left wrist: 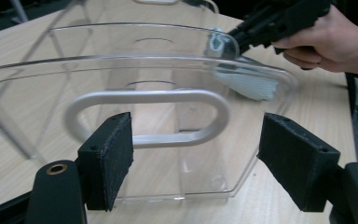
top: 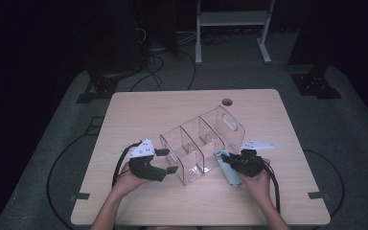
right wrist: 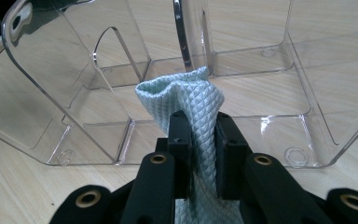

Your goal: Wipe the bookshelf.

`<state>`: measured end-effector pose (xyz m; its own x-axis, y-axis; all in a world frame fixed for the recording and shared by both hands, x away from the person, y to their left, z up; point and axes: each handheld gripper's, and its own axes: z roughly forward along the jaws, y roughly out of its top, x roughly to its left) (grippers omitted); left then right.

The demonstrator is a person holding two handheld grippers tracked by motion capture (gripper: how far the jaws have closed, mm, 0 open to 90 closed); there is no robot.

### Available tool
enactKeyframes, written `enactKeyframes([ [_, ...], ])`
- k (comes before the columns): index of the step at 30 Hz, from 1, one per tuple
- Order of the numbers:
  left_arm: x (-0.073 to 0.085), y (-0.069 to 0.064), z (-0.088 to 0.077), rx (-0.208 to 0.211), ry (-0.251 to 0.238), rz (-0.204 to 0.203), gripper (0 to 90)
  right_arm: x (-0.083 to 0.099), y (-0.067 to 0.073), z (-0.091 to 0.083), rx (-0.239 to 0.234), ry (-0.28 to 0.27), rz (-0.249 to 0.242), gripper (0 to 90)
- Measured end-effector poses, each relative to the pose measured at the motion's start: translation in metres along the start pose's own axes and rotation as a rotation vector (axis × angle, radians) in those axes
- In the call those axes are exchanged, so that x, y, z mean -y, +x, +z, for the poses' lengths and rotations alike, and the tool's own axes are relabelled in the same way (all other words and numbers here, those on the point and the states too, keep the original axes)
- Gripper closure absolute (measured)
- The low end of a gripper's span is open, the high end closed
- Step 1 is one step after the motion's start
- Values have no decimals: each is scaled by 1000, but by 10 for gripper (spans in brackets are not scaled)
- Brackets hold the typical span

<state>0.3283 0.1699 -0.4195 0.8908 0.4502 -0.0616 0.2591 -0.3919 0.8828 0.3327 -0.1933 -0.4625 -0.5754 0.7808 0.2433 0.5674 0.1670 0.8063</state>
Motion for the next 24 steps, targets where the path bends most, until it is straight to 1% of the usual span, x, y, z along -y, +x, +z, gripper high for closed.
enactKeyframes([
  [5, 2, 8, -5, -37, -22, -18, 255, 0, 0, 0, -2, -1, 2, 788],
  [10, 6, 20, -7, -108, -25, -35, 245, 0, 0, 0, -2, 2, 1, 787],
  [13, 7, 27, -8, -130, -38, -54, 240, 0, 0, 0, -2, 1, 1, 787],
  [14, 8, 29, -7, -138, -36, -55, 231, 0, 0, 0, -3, 1, 2, 788],
  [16, 7, 33, -5, -156, -15, -56, 211, 0, -1, 0, -5, 2, 1, 787],
  [17, 7, 35, -4, -166, -14, -63, 203, 0, -1, 0, -6, 4, 5, 787],
  [19, 6, 38, -2, -165, -26, -80, 189, 0, -1, 0, -7, 6, 5, 787],
  [23, 4, 42, 5, -173, -15, -83, 182, 0, -1, 0, -10, 7, 5, 786],
  [24, 4, 43, 7, -170, -14, -91, 182, 0, -1, 0, -11, 7, 5, 786],
])
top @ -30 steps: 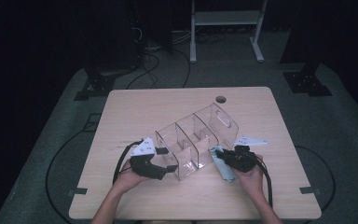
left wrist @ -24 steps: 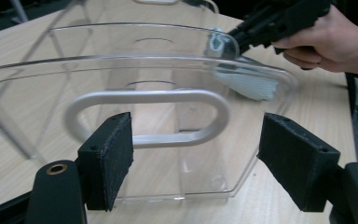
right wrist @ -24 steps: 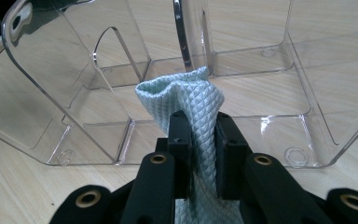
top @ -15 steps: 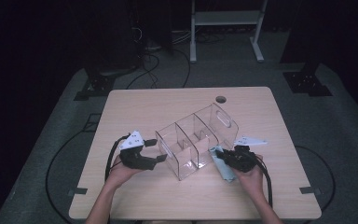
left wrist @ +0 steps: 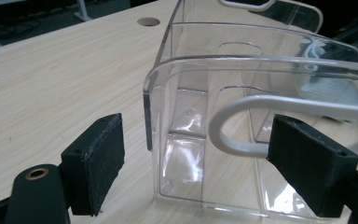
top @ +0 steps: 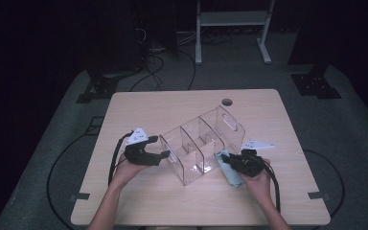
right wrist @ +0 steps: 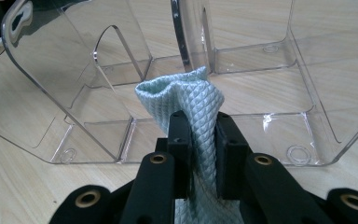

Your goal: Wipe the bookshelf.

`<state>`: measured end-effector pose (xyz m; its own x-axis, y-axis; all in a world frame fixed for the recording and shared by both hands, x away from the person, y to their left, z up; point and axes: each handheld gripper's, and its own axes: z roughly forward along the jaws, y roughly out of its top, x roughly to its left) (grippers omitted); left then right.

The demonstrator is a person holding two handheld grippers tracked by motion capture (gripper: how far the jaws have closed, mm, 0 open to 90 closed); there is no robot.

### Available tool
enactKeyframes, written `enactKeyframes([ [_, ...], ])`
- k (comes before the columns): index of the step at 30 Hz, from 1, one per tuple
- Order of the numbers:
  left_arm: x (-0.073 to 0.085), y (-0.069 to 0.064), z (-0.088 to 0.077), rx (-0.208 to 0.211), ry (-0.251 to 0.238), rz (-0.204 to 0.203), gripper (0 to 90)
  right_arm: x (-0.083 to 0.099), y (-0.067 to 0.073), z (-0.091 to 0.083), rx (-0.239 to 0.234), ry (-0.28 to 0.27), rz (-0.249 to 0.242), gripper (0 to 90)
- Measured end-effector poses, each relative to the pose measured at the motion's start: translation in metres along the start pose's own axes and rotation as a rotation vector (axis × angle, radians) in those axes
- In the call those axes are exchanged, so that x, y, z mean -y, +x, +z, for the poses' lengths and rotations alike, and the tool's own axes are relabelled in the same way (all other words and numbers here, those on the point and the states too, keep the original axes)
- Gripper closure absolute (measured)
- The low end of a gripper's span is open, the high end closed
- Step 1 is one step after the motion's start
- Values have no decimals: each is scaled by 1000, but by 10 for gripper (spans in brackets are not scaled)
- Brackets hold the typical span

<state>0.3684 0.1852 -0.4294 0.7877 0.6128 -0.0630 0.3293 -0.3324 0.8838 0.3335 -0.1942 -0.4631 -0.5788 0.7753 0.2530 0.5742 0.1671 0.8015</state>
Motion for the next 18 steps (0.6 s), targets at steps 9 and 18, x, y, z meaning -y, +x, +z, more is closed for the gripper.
enactKeyframes([
  [9, -6, -10, 11, -104, 7, 13, 446, 0, 0, 0, -7, 2, 3, 787],
  [18, -2, -11, 8, -68, -17, 2, 461, -19, 5, -18, -22, -17, -34, 784],
])
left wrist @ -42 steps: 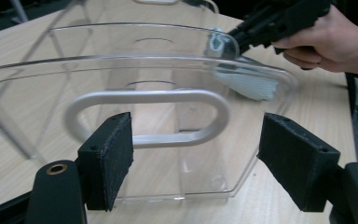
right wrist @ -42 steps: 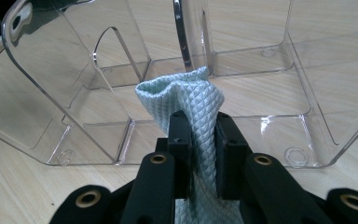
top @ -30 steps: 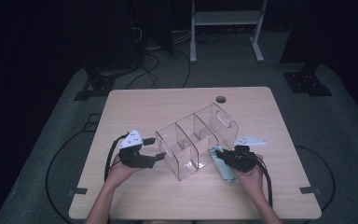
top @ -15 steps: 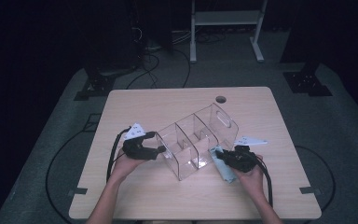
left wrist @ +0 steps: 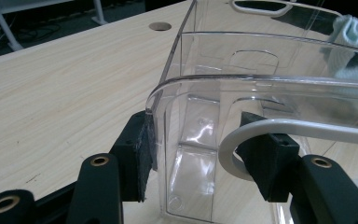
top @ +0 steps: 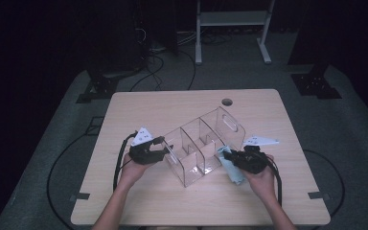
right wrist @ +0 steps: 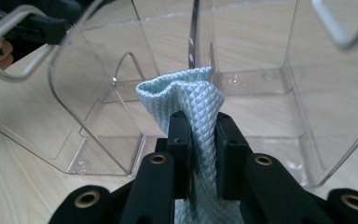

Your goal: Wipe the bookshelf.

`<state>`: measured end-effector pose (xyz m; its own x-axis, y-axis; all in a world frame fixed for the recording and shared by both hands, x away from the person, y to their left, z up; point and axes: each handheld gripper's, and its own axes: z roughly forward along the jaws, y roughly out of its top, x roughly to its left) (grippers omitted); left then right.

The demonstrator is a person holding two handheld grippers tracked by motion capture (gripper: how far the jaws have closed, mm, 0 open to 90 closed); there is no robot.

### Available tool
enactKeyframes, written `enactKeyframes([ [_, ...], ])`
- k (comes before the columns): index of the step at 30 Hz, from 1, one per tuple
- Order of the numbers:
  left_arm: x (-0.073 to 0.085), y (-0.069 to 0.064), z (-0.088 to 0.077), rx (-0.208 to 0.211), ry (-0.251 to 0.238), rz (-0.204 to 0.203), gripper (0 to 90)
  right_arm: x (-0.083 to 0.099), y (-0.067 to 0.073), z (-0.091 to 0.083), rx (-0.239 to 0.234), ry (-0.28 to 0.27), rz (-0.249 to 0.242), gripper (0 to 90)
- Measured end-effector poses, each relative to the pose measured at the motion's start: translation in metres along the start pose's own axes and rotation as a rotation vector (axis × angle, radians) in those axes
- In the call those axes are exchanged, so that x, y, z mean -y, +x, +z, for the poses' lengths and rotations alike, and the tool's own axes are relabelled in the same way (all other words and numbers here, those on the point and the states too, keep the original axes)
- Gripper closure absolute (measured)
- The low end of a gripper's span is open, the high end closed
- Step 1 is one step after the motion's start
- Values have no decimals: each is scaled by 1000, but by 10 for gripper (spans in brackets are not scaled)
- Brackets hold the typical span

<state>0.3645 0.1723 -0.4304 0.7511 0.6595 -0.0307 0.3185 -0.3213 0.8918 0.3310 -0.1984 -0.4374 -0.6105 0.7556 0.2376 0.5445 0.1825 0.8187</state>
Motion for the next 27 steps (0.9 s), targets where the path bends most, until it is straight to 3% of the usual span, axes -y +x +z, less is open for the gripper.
enactKeyframes([
  [3, 0, 0, -1, 12, -3, 4, 460, -13, 2, -5, 18, 9, -35, 781],
  [8, 1, -1, -1, 26, -7, 5, 461, -22, 3, -11, -4, -28, -26, 783],
  [20, 1, -3, -1, 47, -6, 13, 461, -28, 3, -17, -27, -34, -25, 782],
  [24, 2, -4, -1, 42, -8, 18, 460, -19, 0, -15, -41, -52, 0, 784],
  [27, 2, -4, -1, 44, -9, 17, 460, -18, 0, -16, -36, -24, -4, 785],
])
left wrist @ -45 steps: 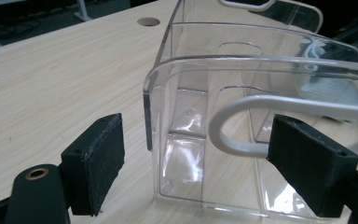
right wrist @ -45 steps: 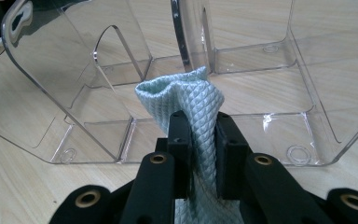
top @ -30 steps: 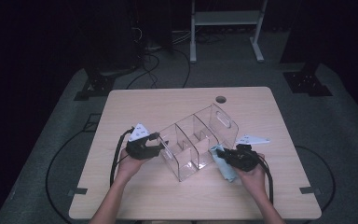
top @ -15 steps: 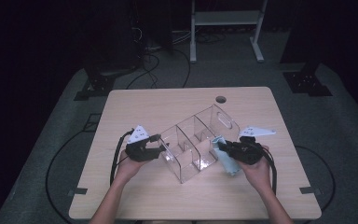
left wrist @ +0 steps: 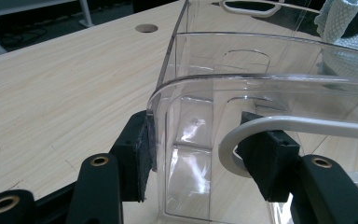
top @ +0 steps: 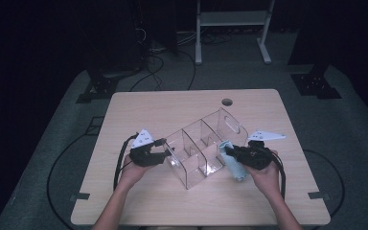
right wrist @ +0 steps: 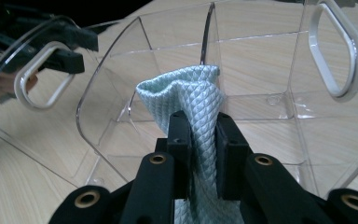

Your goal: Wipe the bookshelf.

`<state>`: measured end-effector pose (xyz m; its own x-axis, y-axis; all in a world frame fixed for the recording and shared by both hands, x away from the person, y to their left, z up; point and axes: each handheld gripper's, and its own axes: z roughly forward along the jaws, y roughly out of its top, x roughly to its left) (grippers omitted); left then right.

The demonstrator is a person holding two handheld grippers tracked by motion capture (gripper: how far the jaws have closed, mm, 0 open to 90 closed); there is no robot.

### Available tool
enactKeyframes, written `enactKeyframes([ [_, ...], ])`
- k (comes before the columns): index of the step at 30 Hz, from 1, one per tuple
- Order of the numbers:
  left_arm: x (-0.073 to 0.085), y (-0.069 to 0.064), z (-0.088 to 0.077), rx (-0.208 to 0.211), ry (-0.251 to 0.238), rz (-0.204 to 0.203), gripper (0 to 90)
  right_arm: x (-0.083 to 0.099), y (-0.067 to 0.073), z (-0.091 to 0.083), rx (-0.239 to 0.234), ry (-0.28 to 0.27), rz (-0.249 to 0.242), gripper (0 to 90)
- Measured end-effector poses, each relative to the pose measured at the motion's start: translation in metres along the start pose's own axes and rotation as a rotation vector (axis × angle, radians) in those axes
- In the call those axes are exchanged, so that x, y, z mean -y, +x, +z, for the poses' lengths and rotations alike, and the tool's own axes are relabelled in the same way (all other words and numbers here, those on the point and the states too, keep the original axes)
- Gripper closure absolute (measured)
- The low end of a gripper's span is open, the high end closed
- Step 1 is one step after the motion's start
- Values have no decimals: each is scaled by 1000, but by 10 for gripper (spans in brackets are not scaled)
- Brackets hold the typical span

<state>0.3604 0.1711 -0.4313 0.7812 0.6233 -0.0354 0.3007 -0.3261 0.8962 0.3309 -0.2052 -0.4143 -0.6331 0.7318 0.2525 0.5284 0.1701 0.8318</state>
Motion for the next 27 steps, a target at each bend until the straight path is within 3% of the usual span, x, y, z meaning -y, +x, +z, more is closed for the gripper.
enactKeyframes([
  [5, 0, 0, 0, 1, -2, 0, 460, -4, 1, 0, 3, -2, -10, 785],
  [12, 1, 0, 0, 1, -5, -1, 460, 12, -4, 1, -21, -35, 25, 781],
  [18, 1, 0, 0, -1, -9, -11, 462, 23, -5, 8, 7, 16, 6, 781],
  [22, 2, -1, 0, -9, -16, -13, 462, 33, -11, 15, -7, 30, 40, 782],
  [27, 1, -1, 0, -9, -10, -10, 463, 38, -11, 20, 6, 58, 42, 782],
])
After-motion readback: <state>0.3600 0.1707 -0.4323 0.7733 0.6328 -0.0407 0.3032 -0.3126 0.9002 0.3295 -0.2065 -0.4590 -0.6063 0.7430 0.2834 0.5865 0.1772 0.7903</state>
